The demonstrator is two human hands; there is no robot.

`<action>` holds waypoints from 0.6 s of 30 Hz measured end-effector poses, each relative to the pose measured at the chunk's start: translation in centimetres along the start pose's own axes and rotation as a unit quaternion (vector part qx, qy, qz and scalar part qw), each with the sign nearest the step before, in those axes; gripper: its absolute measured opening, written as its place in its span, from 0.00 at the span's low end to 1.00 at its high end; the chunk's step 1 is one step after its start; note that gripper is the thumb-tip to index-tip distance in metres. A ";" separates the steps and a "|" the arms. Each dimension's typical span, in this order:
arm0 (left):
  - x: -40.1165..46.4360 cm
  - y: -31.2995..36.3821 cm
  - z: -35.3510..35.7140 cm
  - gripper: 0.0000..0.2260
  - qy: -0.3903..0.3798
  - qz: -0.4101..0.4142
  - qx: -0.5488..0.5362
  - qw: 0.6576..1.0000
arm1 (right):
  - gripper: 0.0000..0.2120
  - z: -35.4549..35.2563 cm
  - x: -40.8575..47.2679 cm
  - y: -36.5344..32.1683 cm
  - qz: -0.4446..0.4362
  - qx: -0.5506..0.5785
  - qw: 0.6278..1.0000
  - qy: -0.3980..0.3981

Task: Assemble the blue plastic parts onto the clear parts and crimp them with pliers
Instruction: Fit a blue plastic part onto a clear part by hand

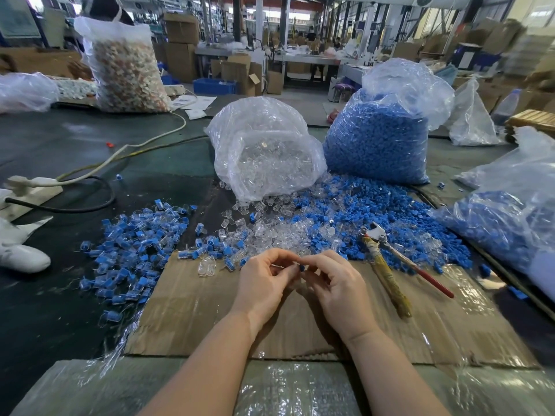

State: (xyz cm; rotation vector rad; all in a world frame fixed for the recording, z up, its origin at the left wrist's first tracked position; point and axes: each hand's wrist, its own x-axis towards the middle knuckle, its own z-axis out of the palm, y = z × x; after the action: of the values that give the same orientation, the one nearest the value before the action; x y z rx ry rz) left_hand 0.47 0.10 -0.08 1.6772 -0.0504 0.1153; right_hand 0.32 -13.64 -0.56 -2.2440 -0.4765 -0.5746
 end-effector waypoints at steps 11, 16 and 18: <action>-0.1 -0.1 -0.1 0.08 -0.001 0.000 0.008 1.000 | 0.07 0.0 0.0 -0.1 0.001 -0.005 1.000 -0.004; -0.1 0.0 -0.1 0.08 -0.003 0.004 0.016 1.000 | 0.06 0.0 0.0 0.0 -0.008 -0.010 1.000 0.002; -0.1 0.1 -0.1 0.07 -0.004 0.001 0.010 1.000 | 0.05 0.1 0.0 0.0 -0.010 -0.014 1.000 0.004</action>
State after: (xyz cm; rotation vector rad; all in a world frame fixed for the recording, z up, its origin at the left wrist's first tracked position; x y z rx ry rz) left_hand 0.31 0.21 -0.01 1.6979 -0.0580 0.1104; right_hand 0.34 -13.61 -0.63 -2.2653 -0.4916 -0.6032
